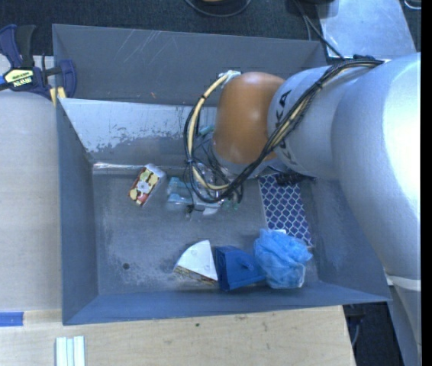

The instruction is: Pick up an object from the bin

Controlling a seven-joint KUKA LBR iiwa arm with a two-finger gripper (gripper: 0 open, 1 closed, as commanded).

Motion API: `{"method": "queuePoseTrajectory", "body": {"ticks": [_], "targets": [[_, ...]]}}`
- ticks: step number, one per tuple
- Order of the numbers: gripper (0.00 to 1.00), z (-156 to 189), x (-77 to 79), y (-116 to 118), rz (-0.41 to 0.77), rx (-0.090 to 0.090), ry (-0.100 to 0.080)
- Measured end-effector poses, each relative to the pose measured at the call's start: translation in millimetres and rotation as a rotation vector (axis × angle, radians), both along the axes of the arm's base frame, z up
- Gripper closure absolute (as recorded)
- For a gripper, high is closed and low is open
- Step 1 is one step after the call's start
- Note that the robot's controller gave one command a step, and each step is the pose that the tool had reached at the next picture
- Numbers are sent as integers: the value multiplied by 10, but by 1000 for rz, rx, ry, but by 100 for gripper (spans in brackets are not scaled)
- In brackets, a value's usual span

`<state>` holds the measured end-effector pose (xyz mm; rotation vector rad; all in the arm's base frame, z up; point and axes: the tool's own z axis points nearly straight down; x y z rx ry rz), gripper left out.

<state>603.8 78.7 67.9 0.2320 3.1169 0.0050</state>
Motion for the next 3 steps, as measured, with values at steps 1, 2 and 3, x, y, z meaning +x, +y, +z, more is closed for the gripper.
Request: {"method": "queuePoseTrajectory", "body": {"ticks": [1,2,3], "targets": [[100,1144,56,21,-7,0,-3],[100,153,145,-673,315,-5,-4],[100,153,145,-673,315,-5,-4]]}}
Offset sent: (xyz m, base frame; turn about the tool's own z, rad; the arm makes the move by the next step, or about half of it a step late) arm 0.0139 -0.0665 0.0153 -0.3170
